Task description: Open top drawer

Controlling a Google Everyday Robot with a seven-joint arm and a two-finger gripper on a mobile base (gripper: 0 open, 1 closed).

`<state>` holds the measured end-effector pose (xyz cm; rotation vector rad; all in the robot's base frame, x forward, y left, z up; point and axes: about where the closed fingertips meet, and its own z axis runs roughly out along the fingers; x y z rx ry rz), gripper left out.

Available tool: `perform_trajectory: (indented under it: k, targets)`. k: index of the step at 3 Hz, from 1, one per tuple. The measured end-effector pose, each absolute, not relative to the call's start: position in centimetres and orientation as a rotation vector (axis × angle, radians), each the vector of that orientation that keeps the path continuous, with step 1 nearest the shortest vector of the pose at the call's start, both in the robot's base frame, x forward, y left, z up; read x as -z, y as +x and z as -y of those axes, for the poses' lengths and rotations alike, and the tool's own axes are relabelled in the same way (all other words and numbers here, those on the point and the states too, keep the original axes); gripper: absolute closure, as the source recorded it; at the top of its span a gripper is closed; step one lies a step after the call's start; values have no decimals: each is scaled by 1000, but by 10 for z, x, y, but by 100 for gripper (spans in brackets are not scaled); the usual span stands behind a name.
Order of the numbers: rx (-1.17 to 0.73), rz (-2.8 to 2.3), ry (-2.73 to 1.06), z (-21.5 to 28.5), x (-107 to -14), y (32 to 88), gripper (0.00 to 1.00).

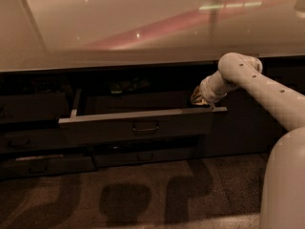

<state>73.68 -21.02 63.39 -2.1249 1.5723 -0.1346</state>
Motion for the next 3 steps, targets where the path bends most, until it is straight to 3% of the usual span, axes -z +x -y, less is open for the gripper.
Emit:
perform_trajectory:
  k: [1, 2, 3]
  targets:
    - [165, -1542, -2141, 209, -645, 715, 11]
    - [165, -1542, -2148, 209, -646, 710, 0]
    - [165, -1543, -2148, 206, -645, 709, 0]
